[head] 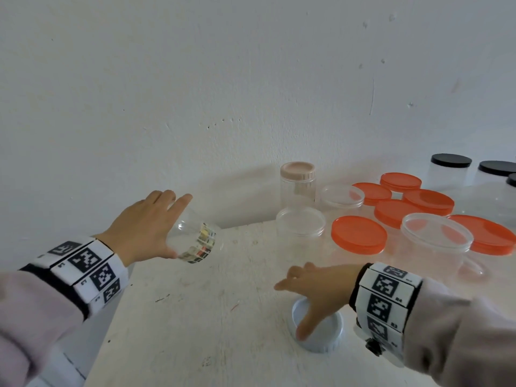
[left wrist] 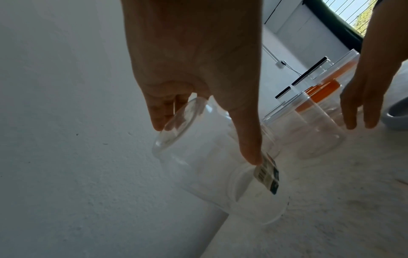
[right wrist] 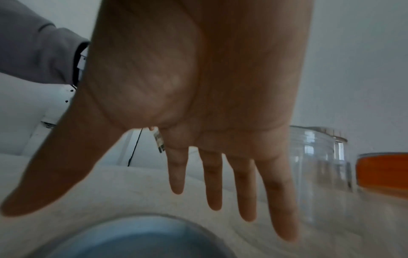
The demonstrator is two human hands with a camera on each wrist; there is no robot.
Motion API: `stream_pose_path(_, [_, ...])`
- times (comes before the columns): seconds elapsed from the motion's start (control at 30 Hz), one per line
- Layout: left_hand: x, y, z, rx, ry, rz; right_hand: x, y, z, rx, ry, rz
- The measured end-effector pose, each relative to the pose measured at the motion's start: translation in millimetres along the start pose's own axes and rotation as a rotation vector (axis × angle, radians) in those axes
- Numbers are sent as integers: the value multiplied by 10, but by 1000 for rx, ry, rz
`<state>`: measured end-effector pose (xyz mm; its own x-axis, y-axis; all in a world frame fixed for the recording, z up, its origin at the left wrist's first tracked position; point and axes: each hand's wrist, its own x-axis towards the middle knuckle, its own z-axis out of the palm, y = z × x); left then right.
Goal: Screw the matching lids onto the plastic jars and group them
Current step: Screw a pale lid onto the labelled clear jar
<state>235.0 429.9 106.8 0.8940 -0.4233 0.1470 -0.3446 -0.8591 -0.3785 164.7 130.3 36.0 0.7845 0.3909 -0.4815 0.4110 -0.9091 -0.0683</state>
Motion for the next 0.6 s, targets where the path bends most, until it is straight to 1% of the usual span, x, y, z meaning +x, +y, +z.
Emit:
stream_pose_path(0.1, [-51, 19, 19, 29, -24, -36, -11, 27, 97, 18, -87, 42])
stream_pose_path(0.2, [-104, 31, 53, -25, -42, -80, -20, 29, 174, 10, -103, 62])
stream_pose_path(0.27, [-137, 50, 88, -93, -35, -121, -22, 31, 212, 14, -90, 61])
stream_pose_path(0.43, [-201, 130, 177, -348, -27, -242, -45, 54, 245, 45, -53, 67])
stream_pose_path(0.6, [-225, 230, 238, -534, -54, -268, -116, 66, 142, 133, 33, 74])
